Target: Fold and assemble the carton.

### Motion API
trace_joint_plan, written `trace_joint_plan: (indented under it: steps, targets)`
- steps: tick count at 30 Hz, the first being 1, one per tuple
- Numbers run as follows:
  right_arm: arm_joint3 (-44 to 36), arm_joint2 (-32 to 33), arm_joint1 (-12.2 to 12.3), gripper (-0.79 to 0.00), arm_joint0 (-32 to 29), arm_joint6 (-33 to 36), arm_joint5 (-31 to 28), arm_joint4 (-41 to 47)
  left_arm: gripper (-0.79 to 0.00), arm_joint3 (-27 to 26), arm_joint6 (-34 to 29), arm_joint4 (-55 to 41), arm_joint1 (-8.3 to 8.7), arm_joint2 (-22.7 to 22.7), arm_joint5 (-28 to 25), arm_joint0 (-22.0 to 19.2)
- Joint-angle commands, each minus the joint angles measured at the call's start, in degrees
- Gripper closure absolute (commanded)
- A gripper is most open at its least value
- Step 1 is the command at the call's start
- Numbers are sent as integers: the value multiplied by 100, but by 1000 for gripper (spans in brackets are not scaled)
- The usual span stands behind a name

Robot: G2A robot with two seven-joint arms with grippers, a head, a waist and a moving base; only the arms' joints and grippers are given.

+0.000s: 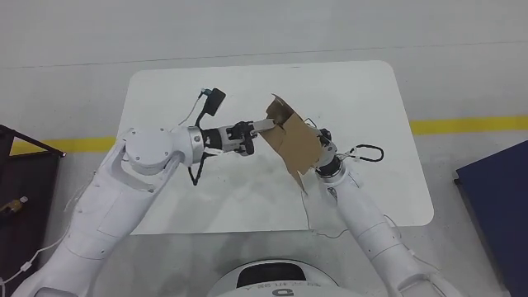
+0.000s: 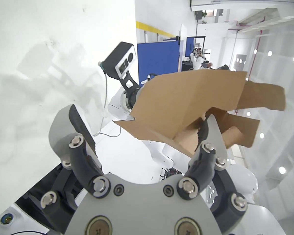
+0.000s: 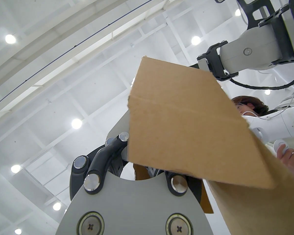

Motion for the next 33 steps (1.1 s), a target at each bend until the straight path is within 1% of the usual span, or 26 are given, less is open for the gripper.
trace_joint_plan:
  steps: [1, 8, 11, 18, 24, 27, 30, 33]
  targets:
    - [0, 0, 0, 0, 0, 0, 0, 0, -785, 11, 68, 59, -13, 62, 70, -37]
    - [0, 0, 0, 0, 0, 0, 0, 0, -785, 46, 187, 76, -33, 97, 161, -62]
    - [0, 0, 0, 0, 0, 0, 0, 0, -785, 35, 198, 241, -31, 158, 243, -65]
    - [0, 0, 0, 0, 0, 0, 0, 0, -785, 19, 1, 459, -27, 270, 257, -119]
    - [0, 0, 0, 0, 0, 0, 0, 0, -785, -159, 108, 64, -8, -55, 22, 42]
    - [0, 0, 0, 0, 0, 0, 0, 0, -785, -220, 40, -49, 21, -221, -46, 158]
    - [0, 0, 0, 0, 0, 0, 0, 0, -785, -114, -100, -118, 54, -374, -161, 255]
    - [0, 0, 0, 0, 0, 0, 0, 0, -785, -1, -74, -381, 64, -562, -306, 339]
